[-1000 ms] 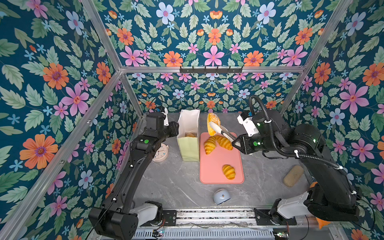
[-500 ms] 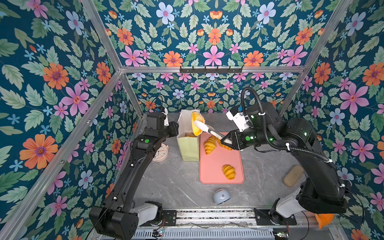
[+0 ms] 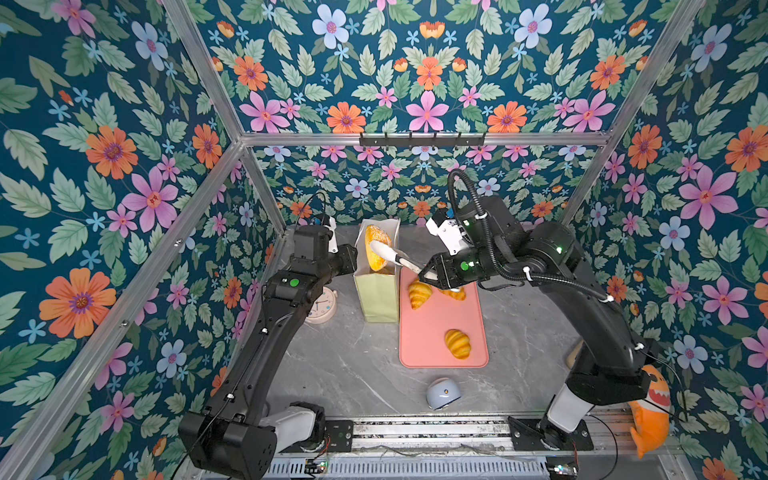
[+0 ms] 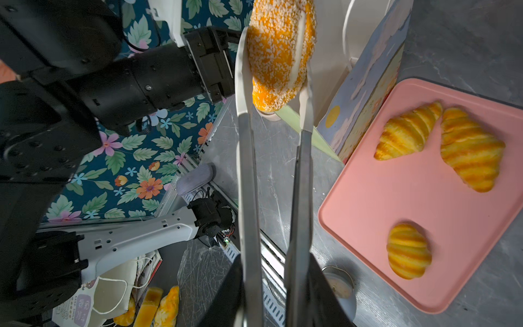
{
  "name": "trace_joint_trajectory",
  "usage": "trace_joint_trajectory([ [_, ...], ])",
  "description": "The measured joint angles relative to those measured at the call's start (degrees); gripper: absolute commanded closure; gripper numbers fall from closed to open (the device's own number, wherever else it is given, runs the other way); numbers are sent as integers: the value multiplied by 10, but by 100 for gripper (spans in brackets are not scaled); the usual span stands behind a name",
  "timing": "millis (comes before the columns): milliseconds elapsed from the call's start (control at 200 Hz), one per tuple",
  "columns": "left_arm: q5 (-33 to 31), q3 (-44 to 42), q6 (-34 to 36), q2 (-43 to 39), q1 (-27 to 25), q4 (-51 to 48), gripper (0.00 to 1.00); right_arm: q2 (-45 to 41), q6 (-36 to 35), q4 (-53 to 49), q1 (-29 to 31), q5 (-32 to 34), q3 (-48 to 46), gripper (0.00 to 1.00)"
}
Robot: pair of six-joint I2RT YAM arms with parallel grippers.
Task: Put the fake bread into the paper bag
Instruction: 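Carry the orange bun with the tongs into the bag held by left gripper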
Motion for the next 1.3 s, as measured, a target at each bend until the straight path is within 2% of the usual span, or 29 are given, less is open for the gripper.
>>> trace_joint_trajectory([
  [905,3,-9,-4,7,0,6,57,105,0,-34,26,96,96,71],
  [1300,11,-12,-9,7,0,9,58,153,0,-64,45,164,152,71],
])
